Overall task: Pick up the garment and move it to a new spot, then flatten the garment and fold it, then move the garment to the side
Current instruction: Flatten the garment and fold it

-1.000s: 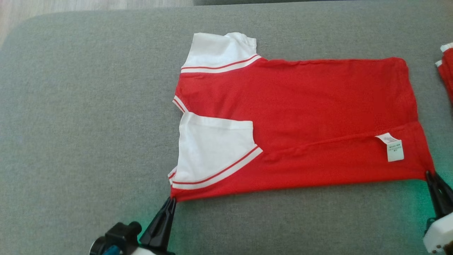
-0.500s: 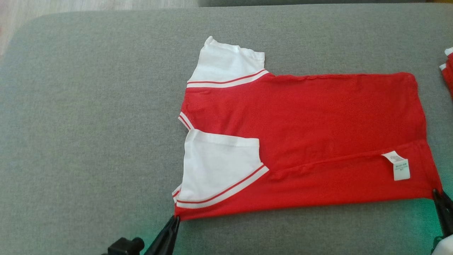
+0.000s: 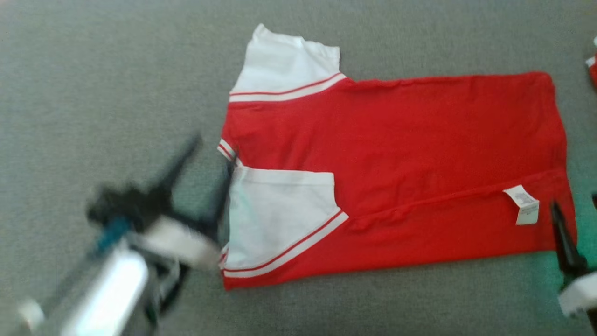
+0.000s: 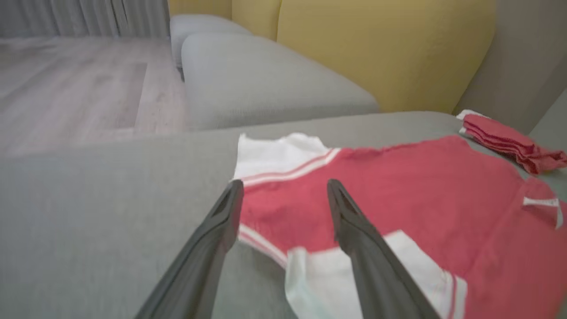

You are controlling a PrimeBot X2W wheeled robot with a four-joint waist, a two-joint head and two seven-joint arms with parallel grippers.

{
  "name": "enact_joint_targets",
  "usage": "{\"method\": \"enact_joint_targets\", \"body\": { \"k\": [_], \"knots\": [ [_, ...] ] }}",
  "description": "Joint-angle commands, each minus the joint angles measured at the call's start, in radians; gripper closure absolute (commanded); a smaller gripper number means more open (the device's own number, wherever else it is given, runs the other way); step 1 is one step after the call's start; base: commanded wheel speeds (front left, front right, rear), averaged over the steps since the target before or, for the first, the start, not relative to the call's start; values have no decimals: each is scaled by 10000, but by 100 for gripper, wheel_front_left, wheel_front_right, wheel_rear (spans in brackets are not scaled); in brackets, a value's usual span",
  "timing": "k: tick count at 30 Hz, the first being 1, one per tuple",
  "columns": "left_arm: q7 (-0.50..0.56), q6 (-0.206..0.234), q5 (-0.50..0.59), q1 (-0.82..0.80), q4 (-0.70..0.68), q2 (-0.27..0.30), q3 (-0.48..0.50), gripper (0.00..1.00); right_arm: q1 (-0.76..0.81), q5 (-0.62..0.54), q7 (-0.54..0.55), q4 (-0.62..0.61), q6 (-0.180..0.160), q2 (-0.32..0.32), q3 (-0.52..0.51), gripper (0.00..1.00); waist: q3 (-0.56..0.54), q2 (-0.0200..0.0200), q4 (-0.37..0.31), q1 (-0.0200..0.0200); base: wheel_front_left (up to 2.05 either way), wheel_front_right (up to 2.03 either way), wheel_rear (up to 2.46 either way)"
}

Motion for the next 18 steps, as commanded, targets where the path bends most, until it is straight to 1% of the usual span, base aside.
{"method": "enact_joint_targets", "body": {
  "k": [1, 6, 9, 13, 18],
  "knots": [
    [197, -127, -14, -881, -362, 319, 496, 0, -282, -88, -119, -355, 19, -250, 173, 0, 395, 0, -228, -1, 0, 0, 0],
    [1529, -753, -404, -3661, 241, 784, 772, 0, -961, -214, -130, -564, 19, -182, 511, 0, 1157, 0, -628, -1, 0, 0, 0],
    [2468, -986, -782, -5377, 900, 1042, 684, 0, -1267, -263, -180, -633, 19, -143, 588, 0, 1632, 0, -840, -1, 0, 0, 0],
    [3982, -1112, -1408, -7213, 1912, 1476, 73, 0, -1704, -307, -304, -601, 19, -77, 814, 0, 2144, 0, -1241, -1, 0, 0, 0],
    [5491, -1127, -2743, -8528, 2650, 2245, -1180, 0, -2234, -365, -563, -264, 19, 184, 1130, 0, 2480, 0, -1840, -1, 0, 0, 0]
  ]
}}
